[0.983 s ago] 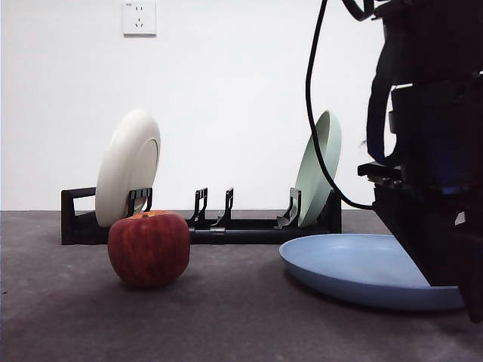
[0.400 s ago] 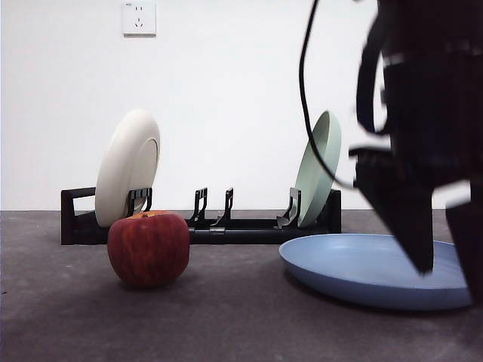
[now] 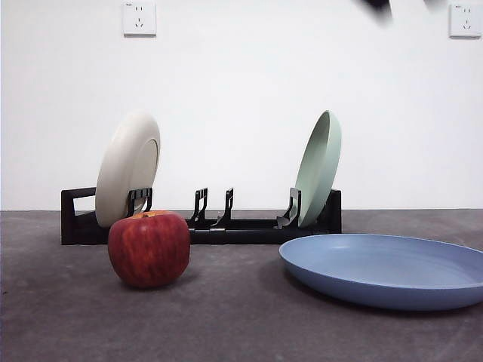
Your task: Take the blue plate from the plate rack,put the plate on the table,take the apple from the table,put the apple in the plate
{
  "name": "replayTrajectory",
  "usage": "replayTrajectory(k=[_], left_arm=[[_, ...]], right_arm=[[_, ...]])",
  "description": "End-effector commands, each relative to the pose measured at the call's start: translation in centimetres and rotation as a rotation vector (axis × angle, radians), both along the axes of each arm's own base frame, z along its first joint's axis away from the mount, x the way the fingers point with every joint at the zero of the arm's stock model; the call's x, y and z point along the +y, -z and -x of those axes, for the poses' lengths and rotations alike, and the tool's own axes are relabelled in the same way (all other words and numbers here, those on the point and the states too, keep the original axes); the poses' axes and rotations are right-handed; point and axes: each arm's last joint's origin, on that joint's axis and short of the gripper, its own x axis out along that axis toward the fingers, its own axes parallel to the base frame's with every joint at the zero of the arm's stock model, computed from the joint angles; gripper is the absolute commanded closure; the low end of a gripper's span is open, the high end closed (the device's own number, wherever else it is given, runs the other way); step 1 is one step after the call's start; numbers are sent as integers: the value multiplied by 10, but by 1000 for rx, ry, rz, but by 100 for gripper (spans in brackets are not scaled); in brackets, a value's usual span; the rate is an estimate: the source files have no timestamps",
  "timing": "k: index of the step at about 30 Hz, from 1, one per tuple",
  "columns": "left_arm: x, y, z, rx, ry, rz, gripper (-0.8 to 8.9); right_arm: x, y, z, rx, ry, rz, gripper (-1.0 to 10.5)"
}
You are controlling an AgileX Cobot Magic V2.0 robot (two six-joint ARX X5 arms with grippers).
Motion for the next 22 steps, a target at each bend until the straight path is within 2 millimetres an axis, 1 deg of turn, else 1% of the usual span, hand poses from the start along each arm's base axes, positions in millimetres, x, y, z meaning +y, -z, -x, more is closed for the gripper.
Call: replayTrajectory(k=[1,3,6,9,11,12,13,15,18,20,21,22], left_arm=[[39,-43,16,-39,-5,135,822],[68,-67,27,-75,-13,214,822],[109,-90,42,-115,-71,277,822],[148,-100,55,-145,-168,275,822],[171,-102,62,-156,-245,252,822],[182,-103,65,-166,-289,253,822],[189,-104,67,-171,-309,271,822],[209,-110,75,-159,-334,347,822],[229,-115,83,-140,-357,424,822],[242,-118,88,-144,-361,462,822],[247,-119,90,-146,-363,477,822],[253,-119,93,-147,-366,493,822]], right_arm=[[4,-2,-19,37,-160,-31,950],[7,-3,-38,86,-229,-104,948],[11,-4,-68,127,-335,-171,948],[14,-6,-100,118,-447,-228,946],[18,-6,-117,113,-484,-253,943],[21,-6,-127,117,-499,-262,932],[25,-5,-134,119,-515,-270,906],[37,-3,-148,128,-545,-267,841],[64,4,-166,152,-596,-221,759],[89,11,-175,174,-629,-183,696],[100,15,-179,186,-640,-170,649],[113,19,-182,201,-659,-153,575]])
